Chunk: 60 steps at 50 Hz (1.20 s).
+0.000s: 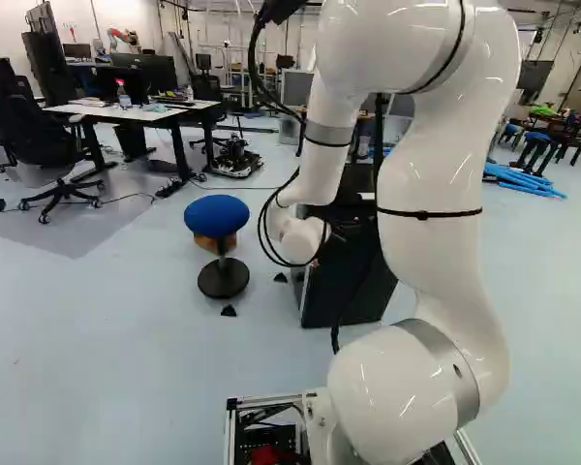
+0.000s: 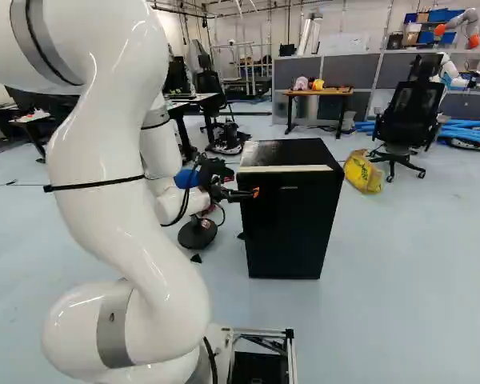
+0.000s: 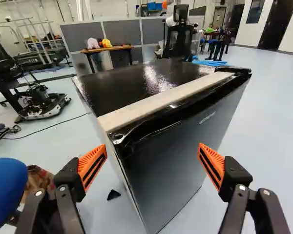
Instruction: Grab a drink from the fridge
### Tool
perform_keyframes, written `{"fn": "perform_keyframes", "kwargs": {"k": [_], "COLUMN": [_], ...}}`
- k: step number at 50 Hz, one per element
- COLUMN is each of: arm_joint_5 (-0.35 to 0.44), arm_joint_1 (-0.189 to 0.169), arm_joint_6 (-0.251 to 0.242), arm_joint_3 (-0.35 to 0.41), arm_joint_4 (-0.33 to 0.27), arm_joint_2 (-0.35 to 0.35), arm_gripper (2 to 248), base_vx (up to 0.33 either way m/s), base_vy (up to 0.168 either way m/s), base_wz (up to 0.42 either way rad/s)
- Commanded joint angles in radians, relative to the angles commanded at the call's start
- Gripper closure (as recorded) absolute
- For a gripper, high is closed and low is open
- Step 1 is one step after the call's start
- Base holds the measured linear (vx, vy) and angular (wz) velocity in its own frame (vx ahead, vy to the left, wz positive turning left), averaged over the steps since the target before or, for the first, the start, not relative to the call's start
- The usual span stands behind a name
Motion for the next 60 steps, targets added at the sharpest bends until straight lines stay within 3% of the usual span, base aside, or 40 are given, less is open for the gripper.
{"fn": "perform_keyframes", "kwargs": {"k": [14, 38, 60], "arm_joint_5": [0.046, 0.106, 0.106], "arm_joint_1": [0.023, 0.029, 0.045], "arm_joint_6": [0.0, 0.0, 0.0], "arm_joint_3": [-0.03, -0.034, -0.047], "arm_joint_4": [0.04, 0.096, 0.097], "arm_joint_2": [-0.06, -0.063, -0.071], "arm_gripper": [3, 3, 3], "base_vx": [0.0, 0.0, 0.0], "base_vy": [0.0, 0.0, 0.0], "base_wz": [0.0, 0.0, 0.0]}}
